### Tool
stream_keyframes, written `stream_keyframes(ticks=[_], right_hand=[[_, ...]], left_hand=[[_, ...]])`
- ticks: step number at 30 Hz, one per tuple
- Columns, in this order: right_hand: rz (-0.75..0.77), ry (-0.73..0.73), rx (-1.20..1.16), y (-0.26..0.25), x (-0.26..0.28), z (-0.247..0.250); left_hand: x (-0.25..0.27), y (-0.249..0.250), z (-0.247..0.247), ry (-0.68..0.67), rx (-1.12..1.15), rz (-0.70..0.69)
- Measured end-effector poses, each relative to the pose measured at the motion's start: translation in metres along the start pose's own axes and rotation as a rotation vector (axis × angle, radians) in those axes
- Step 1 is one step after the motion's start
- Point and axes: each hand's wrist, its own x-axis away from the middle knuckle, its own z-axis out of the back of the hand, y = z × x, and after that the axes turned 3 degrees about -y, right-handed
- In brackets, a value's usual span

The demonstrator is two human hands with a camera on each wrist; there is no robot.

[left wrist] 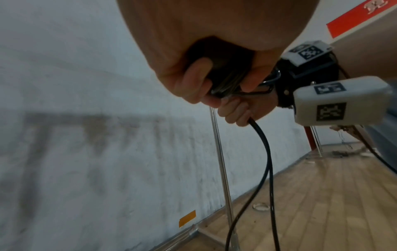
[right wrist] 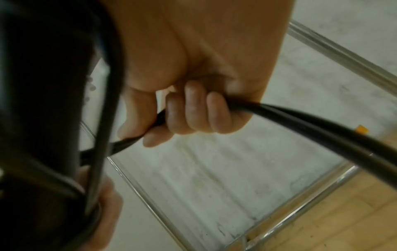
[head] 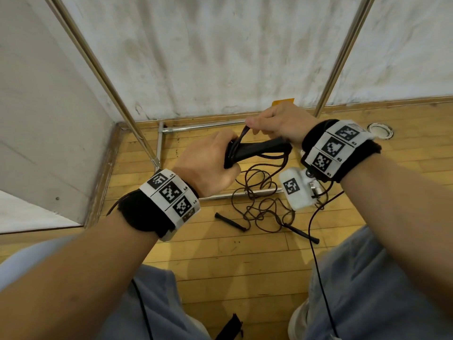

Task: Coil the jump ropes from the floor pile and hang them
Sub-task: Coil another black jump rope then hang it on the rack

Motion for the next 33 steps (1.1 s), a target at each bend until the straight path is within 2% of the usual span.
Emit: stream_keyframes(ticks=[3, 6, 10, 14, 17, 19, 22, 24, 26, 28, 30, 33], right_hand=[[-0.009, -0.046, -0.155, 0.005, -0.003, -0.009], [-0.052, -0.017, -0.258, 0.009, -0.004, -0.021], [-0.063, -0.033, -0.318, 0.004, 0.0, -0.045], [-0.171, -0.07, -0.396, -0.001, 0.001, -0.06], [-0.206, -0.07, -0.278, -0.003, 0.003, -0.07], [-0.165, 0.001, -0.149, -0.002, 0.004, -0.074], [0.028, 0.174, -0.075, 0.0, 0.007, -0.073], [0.146, 0.18, 0.066, 0.002, 0.009, -0.072], [0.137, 0.136, 0.193, 0.006, 0.008, -0.071], [0.044, 0.074, 0.177, 0.008, 0.006, -0.068], [-0.02, 0.018, 0.064, 0.006, 0.007, -0.065], [0.008, 0.004, -0.097, 0.001, 0.007, -0.061]], left_hand=[[-0.001, 0.002, 0.007, 0.047, 0.137, 0.038], [-0.003, 0.004, 0.013, 0.11, 0.259, 0.103], [-0.006, 0.008, 0.017, 0.18, 0.421, 0.195], [-0.011, 0.012, 0.019, 0.213, 0.632, 0.209], [-0.016, 0.009, 0.02, 0.192, 0.747, 0.31], [-0.019, 0.006, 0.021, 0.183, 0.795, 0.38], [-0.023, 0.003, 0.027, 0.197, 0.816, 0.45], [-0.025, 0.001, 0.033, 0.216, 0.876, 0.492], [-0.025, 0.002, 0.038, 0.215, 0.952, 0.498], [-0.024, 0.004, 0.04, 0.203, 0.982, 0.492], [-0.024, 0.006, 0.04, 0.209, 0.995, 0.479], [-0.025, -0.001, 0.045, 0.32, 0.938, 0.475]])
